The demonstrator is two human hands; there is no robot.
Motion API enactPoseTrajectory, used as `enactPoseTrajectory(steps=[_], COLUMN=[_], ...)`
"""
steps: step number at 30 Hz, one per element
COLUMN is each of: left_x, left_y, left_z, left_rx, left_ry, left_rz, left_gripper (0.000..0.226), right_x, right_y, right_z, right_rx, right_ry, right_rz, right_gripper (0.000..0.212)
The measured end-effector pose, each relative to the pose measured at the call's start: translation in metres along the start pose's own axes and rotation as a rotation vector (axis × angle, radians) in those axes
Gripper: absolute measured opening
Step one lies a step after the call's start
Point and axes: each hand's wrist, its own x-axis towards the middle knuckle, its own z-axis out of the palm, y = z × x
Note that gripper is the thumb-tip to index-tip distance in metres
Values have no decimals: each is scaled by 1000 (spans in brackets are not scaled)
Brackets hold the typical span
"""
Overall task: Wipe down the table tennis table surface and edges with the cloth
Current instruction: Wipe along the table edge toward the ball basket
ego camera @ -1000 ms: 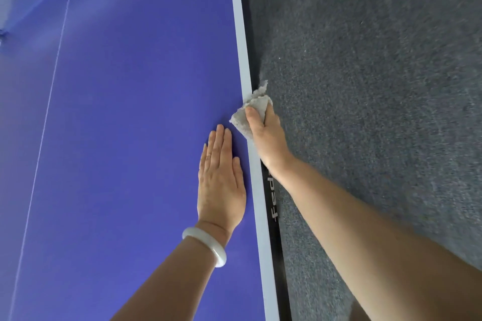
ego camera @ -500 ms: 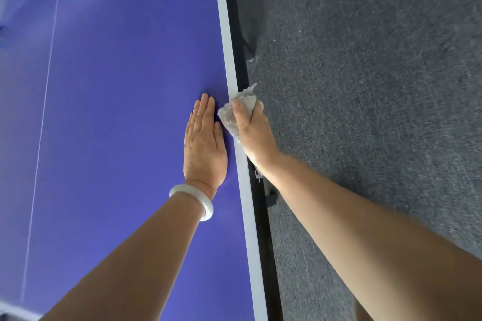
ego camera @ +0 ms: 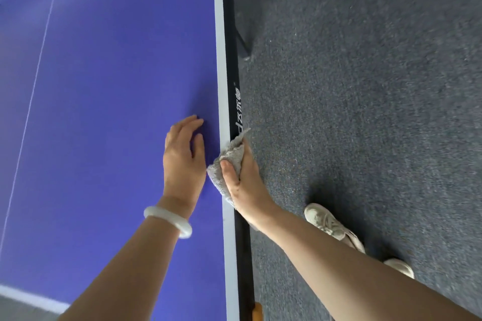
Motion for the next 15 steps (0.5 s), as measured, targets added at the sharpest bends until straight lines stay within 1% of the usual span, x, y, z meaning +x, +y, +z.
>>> enactPoseTrajectory(steps=[4, 9, 10, 12, 13, 15], left_x=[-82, -91, -92, -94, -94, -93], left_y=[0, 6, 7, 5, 4, 1], left_z=[-9, -7, -8, -9, -9, -8], left_rx=[77, 130, 129, 129, 134, 136], left_ry=[-123, -114, -119, -121, -115, -96], left_rz=[-10, -35, -43, -42, -31, -14], left_gripper=[45, 52, 52, 51, 51, 51], right_x=[1, -13, -28, -68, -92, -142], right_y=[-2, -3, 0, 12, 23, 44], right_z=[0, 3, 5, 10, 13, 17], right_rx=[9, 41, 41, 45, 47, 29], right_ry=[8, 30, 48, 52, 20, -55], right_rz=[11, 35, 20, -73, -110, -104], right_gripper=[69, 66, 66, 65, 66, 70])
